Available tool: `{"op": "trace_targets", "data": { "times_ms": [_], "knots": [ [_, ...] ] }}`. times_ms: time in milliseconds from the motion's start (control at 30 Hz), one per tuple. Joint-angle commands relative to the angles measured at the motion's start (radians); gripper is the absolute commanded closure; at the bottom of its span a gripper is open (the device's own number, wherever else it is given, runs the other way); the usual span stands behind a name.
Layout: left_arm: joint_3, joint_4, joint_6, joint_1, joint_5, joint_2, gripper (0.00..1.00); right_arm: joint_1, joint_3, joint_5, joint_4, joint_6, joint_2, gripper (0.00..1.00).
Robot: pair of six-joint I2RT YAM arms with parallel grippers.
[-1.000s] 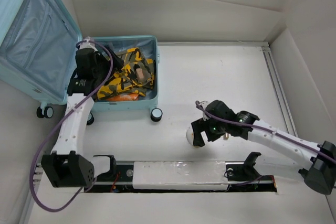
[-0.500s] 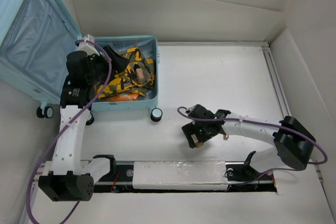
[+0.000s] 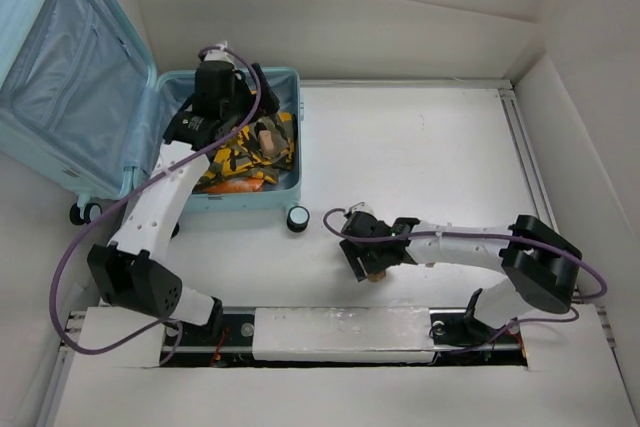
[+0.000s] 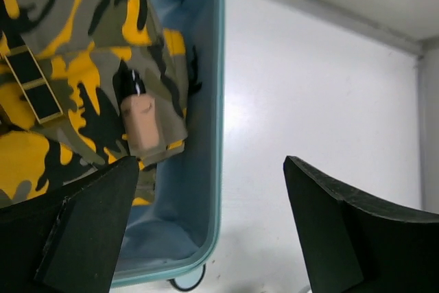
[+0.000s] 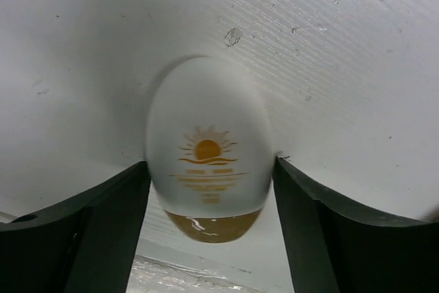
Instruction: Pack the luggage
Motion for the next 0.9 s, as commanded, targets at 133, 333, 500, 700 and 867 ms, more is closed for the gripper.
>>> {"op": "trace_targets", "data": {
  "times_ms": [133,333,500,700,867],
  "knots": [
    [0.162,0.046,-0.030,0.017,0.018,-0.190,0.16,0.018,0.025,0.088,0.074,0.074,0.072,0.40],
    [0.180,0.011,-0.030,0.017,0.007,-0.295,0.16,0.018,0.204,0.079,0.006,0.034,0.041,0.44],
    [0.191,-0.013,-0.029,0.017,0.061,-0.344,0.16,0.018,0.500,0.058,-0.049,-0.051,0.055,0.44],
    [0.105,-0.004,-0.040,0.017,0.106,-0.421,0.16,-0.056,0.910,-0.083,-0.026,-0.159,0.272,0.44],
    [0.085,-0.041,-0.029,-0.041,0.077,-0.457,0.16,-0.119,1.285,-0.235,0.052,-0.148,0.627,0.42]
  ]
}}
